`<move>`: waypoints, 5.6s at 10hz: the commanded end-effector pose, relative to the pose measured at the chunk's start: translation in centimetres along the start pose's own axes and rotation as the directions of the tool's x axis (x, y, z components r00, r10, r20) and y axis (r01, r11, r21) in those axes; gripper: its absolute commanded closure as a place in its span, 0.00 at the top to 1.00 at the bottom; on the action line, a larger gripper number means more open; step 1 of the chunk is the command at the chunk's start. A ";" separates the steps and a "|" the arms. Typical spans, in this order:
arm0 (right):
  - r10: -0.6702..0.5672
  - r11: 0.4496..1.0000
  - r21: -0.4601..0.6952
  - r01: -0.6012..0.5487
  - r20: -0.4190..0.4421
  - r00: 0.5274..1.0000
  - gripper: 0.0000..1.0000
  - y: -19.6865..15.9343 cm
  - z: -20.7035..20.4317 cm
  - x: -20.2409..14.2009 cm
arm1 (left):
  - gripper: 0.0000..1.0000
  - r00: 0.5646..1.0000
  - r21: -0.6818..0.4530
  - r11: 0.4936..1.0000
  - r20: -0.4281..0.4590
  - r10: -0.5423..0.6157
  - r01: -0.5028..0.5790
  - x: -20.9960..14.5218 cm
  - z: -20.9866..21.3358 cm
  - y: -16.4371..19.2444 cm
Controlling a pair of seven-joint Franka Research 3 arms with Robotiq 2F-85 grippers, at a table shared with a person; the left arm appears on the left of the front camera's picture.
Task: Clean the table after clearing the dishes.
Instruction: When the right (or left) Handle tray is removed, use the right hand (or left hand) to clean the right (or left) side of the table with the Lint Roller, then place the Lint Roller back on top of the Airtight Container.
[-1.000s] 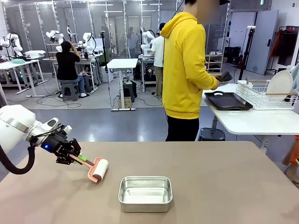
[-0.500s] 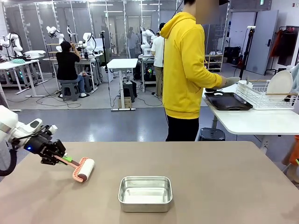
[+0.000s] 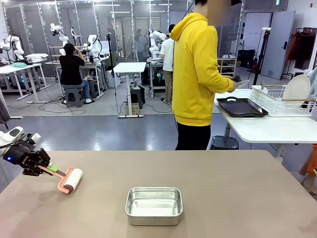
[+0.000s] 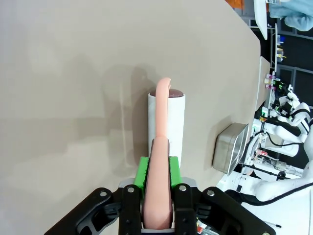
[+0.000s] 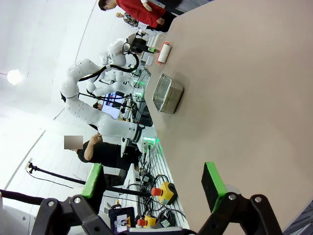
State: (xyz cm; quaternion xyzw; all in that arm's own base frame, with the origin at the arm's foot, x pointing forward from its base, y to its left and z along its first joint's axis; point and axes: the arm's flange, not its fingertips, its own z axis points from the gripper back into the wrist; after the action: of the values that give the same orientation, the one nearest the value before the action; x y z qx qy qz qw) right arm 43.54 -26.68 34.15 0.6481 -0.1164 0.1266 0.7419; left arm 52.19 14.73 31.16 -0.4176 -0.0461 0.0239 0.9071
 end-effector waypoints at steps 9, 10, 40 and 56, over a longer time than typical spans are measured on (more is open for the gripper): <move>0.003 1.000 0.001 -0.003 0.001 1.000 1.00 0.3 -0.1 0.0 | 0.21 0.998 0.274 0.961 0.063 0.008 -0.025 -1.8 7.9 4.0; 0.003 1.000 0.001 -0.003 0.001 1.000 1.00 0.3 -0.1 0.0 | 0.21 0.998 0.304 0.952 0.069 0.002 -0.023 -1.9 8.2 3.1; 0.003 1.000 0.001 -0.003 0.001 1.000 1.00 0.3 -0.1 0.0 | 0.21 0.991 0.461 0.887 0.113 -0.069 0.009 -4.5 13.8 -7.6; 0.003 1.000 0.001 -0.003 0.001 1.000 1.00 0.3 -0.1 0.0 | 0.21 0.752 0.539 0.549 -0.289 -0.592 0.639 -3.1 6.9 -25.9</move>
State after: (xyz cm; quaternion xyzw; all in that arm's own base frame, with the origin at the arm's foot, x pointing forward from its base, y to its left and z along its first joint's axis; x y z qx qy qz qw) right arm 43.57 -26.65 34.10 0.6483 -0.1159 0.1266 0.7418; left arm 49.32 3.37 54.44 -0.0804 -0.1401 -0.2528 0.9539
